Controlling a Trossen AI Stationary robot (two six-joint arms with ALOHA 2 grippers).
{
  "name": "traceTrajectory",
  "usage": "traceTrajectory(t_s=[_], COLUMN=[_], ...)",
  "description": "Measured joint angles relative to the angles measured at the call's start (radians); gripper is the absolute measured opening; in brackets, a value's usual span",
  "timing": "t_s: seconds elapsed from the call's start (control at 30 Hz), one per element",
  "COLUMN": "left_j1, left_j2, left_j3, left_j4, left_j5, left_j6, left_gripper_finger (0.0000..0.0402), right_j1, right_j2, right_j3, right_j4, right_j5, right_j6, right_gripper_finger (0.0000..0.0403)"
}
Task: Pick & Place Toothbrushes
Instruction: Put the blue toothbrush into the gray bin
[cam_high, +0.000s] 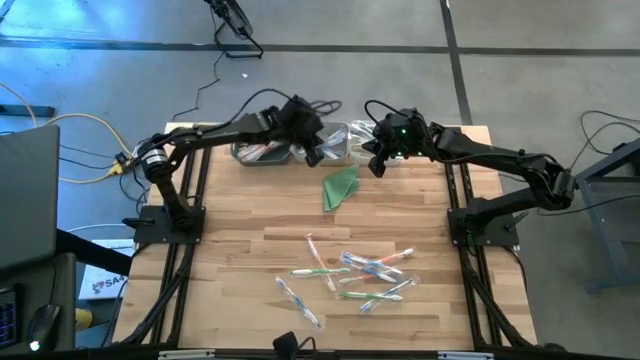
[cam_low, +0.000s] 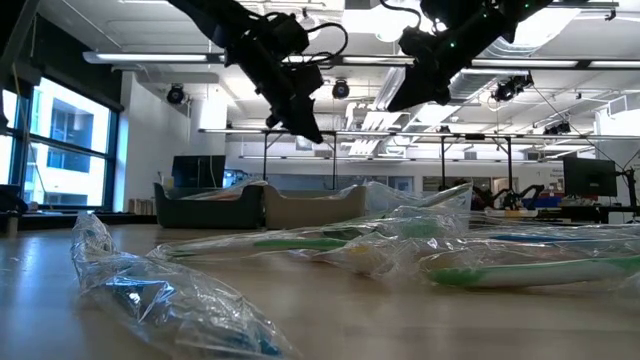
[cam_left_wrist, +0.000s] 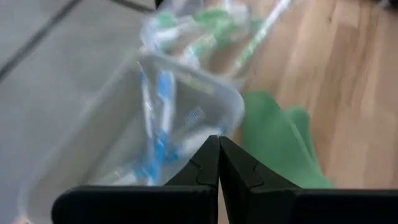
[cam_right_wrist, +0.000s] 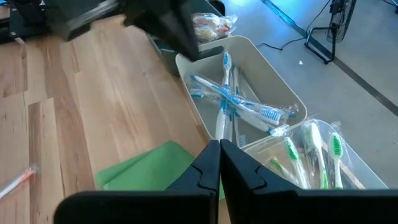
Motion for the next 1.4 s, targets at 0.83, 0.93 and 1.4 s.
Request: traceTrajectory(t_s=[0.83, 0.93, 1.4], left_j1=[-0.301, -0.362, -0.643], left_j2=[-0.362, -0.361, -0.350], left_j3=[-0.344, -0.344, -0.344], left_j4=[-0.027, -0.030, -0.044], left_j5=[-0.345, -0.378, -0.501], left_j6=[-0.373, -0.426, -0.706], left_gripper_finger=[0.0000, 0.0000, 0.0000], right_j1=[0.000, 0.004, 0.175], right_j2=[0.000, 0.000, 0.000], right_j3=[0.000, 0.000, 0.000], right_j4=[-0.002, -0.003, -0.005], right_j5=[-0.132, -0.145, -0.164], right_j6=[-0.020, -0.019, -0.026], right_gripper_finger=[0.0004, 0.0004, 0.0004])
